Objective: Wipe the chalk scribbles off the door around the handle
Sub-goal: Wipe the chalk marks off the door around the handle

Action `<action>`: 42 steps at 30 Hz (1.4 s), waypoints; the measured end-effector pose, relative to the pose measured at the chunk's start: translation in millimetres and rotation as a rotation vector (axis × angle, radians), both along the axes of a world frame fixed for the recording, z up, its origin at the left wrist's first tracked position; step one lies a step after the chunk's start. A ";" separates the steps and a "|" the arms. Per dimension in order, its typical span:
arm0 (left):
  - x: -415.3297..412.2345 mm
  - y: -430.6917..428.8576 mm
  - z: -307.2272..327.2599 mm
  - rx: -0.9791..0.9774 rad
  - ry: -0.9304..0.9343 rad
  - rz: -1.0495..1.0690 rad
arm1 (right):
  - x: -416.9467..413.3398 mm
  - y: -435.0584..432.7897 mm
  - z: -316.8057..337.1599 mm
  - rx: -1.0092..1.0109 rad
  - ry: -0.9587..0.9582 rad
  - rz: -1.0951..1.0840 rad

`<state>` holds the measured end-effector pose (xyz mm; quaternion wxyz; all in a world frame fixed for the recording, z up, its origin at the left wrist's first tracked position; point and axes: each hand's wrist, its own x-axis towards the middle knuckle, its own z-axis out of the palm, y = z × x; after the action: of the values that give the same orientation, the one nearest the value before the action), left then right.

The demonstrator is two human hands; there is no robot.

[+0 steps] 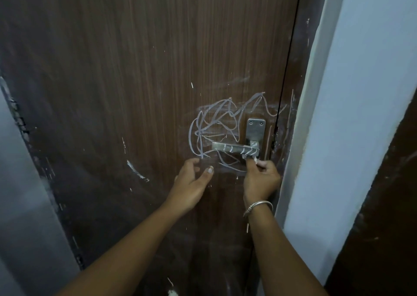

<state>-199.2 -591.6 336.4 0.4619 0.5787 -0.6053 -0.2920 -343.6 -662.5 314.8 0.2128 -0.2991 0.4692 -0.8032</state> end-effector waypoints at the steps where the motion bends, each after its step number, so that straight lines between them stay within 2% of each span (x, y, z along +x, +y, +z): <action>1: -2.3 -0.8 0.0 0.001 -0.003 -0.015 | -2.5 -0.2 -0.7 0.010 0.027 0.012; 7: -7.7 -5.2 -1.3 0.004 -0.046 -0.031 | -7.3 2.0 -2.6 -0.004 -0.052 -0.036; 13: -11.1 -7.9 0.0 -0.019 -0.080 -0.024 | 0.9 5.7 3.6 0.009 0.205 0.069; 18: -9.6 -7.9 -0.6 -0.018 -0.078 -0.029 | -7.7 7.0 -6.5 0.018 0.045 -0.032; 23: -7.4 -7.0 -2.6 -0.016 -0.086 -0.025 | -3.4 6.2 -5.4 0.011 0.249 0.027; 26: -8.5 -6.6 -3.4 -0.015 -0.075 -0.029 | -8.3 7.0 -4.8 0.037 0.299 0.039; 28: -8.9 -6.2 -3.9 -0.018 -0.076 -0.030 | -14.5 8.0 -7.2 0.053 0.265 0.011; 32: -5.8 -6.4 -4.7 -0.009 -0.079 -0.030 | -17.0 9.4 -6.0 0.066 0.043 -0.051; 34: -2.5 -6.1 -5.2 -0.005 -0.077 -0.027 | -19.2 9.2 -0.6 0.071 0.014 -0.104; 36: 0.5 -6.0 -5.5 -0.005 -0.078 -0.023 | -23.3 8.8 4.9 0.039 0.145 -0.126; 39: 1.1 -6.6 -7.4 0.004 -0.064 -0.031 | -27.7 10.2 7.5 0.023 0.447 -0.155; 42: -3.3 -7.6 -9.4 0.015 -0.049 -0.043 | -26.8 16.0 3.4 0.045 0.594 -0.165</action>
<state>-202.4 -599.2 327.0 0.4362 0.5761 -0.6263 -0.2923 -370.5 -646.4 318.3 0.0071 -0.4771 0.5513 -0.6844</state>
